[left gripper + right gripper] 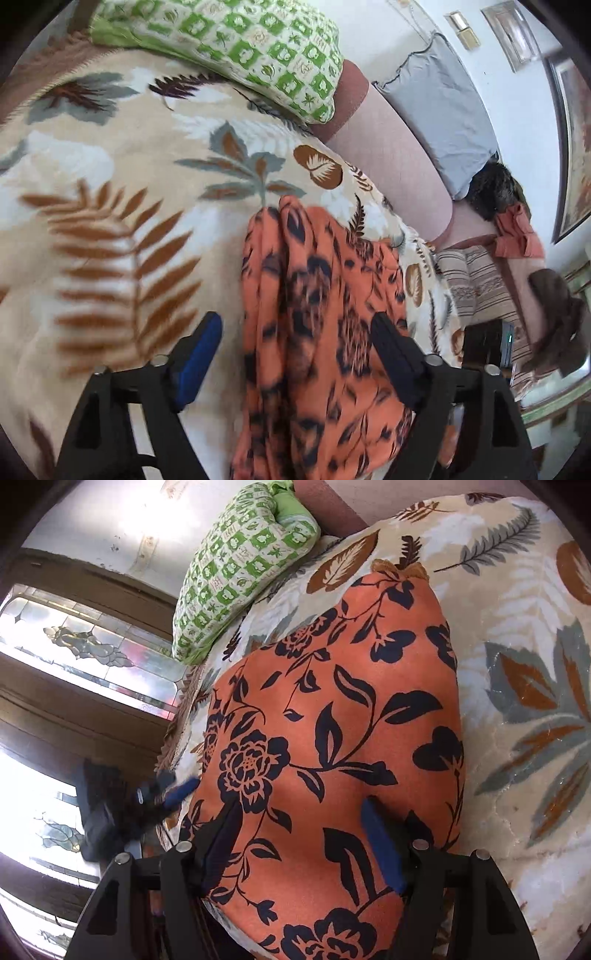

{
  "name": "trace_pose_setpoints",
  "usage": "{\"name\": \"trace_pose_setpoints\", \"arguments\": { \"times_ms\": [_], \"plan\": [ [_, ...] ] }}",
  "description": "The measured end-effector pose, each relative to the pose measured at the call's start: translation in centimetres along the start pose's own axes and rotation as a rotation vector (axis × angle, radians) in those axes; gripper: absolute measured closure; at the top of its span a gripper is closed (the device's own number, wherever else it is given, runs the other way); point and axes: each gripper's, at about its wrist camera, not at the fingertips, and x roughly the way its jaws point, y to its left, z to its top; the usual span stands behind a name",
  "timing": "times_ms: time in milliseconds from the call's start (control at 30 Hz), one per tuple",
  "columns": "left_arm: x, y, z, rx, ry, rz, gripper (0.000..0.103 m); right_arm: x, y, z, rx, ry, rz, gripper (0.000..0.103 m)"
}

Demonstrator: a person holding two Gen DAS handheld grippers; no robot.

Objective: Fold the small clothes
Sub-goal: 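Grasp the blouse strip end with the left tool and lift it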

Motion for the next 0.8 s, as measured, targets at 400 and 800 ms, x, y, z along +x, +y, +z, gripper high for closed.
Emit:
{"name": "trace_pose_setpoints", "arguments": {
  "times_ms": [400,800],
  "plan": [
    [5.1,-0.4,0.9,0.011,0.070,0.107,0.067,-0.5,-0.9,-0.3,-0.005,0.004,0.041,0.033],
    [-3.7,-4.2,-4.2,0.145,-0.017,0.094,0.028,-3.1,0.8,-1.0,0.012,-0.027,0.020,0.032]
  ]
}}
